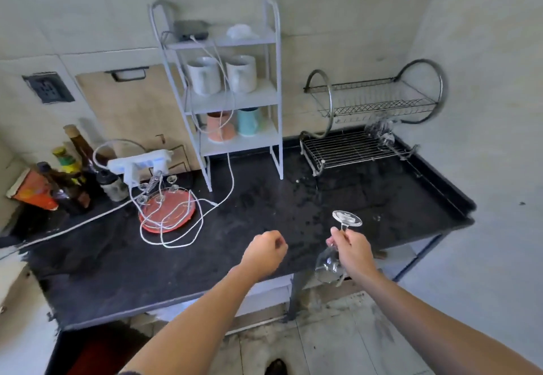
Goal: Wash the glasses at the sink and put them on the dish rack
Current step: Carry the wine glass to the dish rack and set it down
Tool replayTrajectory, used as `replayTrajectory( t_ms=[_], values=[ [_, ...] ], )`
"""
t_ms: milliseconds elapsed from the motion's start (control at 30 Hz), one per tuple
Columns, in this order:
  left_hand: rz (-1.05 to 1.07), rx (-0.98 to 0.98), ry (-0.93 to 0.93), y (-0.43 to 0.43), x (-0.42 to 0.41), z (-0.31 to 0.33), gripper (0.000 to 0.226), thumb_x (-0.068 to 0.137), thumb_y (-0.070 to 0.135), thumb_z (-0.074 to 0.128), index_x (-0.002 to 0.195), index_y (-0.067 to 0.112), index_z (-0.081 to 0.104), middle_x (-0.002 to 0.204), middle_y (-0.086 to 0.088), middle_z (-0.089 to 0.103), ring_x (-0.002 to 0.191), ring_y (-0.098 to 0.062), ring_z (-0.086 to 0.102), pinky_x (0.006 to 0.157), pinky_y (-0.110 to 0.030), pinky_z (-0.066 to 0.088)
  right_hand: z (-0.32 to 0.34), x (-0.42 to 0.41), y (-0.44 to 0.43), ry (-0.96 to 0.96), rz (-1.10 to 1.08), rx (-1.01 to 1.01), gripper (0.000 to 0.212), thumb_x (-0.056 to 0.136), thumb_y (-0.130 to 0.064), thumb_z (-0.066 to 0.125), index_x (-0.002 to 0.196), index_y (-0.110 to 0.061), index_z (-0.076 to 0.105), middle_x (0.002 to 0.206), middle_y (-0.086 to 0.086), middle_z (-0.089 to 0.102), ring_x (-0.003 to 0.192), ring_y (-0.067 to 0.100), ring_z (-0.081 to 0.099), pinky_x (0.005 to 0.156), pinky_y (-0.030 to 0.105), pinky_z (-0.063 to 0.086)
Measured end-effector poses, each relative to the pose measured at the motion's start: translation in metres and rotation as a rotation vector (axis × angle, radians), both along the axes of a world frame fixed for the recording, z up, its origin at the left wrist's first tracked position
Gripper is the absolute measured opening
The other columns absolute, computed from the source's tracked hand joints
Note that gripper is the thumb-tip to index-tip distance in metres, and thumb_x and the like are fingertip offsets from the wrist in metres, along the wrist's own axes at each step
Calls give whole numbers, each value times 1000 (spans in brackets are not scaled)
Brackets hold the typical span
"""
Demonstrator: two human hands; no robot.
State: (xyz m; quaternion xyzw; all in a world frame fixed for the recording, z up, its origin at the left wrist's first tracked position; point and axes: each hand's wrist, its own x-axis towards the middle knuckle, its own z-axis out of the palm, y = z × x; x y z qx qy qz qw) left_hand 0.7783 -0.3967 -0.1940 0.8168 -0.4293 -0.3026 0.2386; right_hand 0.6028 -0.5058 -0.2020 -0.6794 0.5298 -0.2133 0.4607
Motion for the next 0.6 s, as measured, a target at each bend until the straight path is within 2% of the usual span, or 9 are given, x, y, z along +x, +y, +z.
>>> replayTrajectory(
  t_ms=[200,300,367,500,600],
  values=[
    [-142,-33,-24,-112,12,16,19,90,30,50,94,18,64,93,-3,69,84,-23,64,78,-38,55,10,0,-95,-7,-164,-15,34,96,-35,55,76,-12,70,80,-5,73,82,15,67,81,35,50],
    [-226,-59,-56,-162,9,30,19,92,28,50,96,16,65,93,-2,69,86,-22,63,79,-38,55,12,-9,-139,-22,-250,-37,38,94,-36,56,77,-5,71,80,10,73,81,23,68,82,42,53],
    [-270,-73,-72,-193,5,38,19,93,26,50,99,15,65,92,-2,68,87,-21,63,80,-37,54,12,-15,-167,-31,-288,-45,41,94,-38,56,77,-3,71,79,14,72,80,26,67,83,45,53],
    [-334,-126,-157,-255,-2,46,20,94,26,48,101,15,64,90,0,66,85,-19,60,80,-39,53,12,-21,-229,-99,-387,3,40,95,-35,57,84,1,71,86,20,70,75,24,62,84,45,50],
    [-308,-211,-251,-303,-5,52,20,95,24,48,104,16,63,100,0,62,88,-17,58,81,-37,52,8,-18,-288,-164,-429,43,41,97,-35,53,89,1,70,91,17,70,83,27,64,83,41,48]
  ],
)
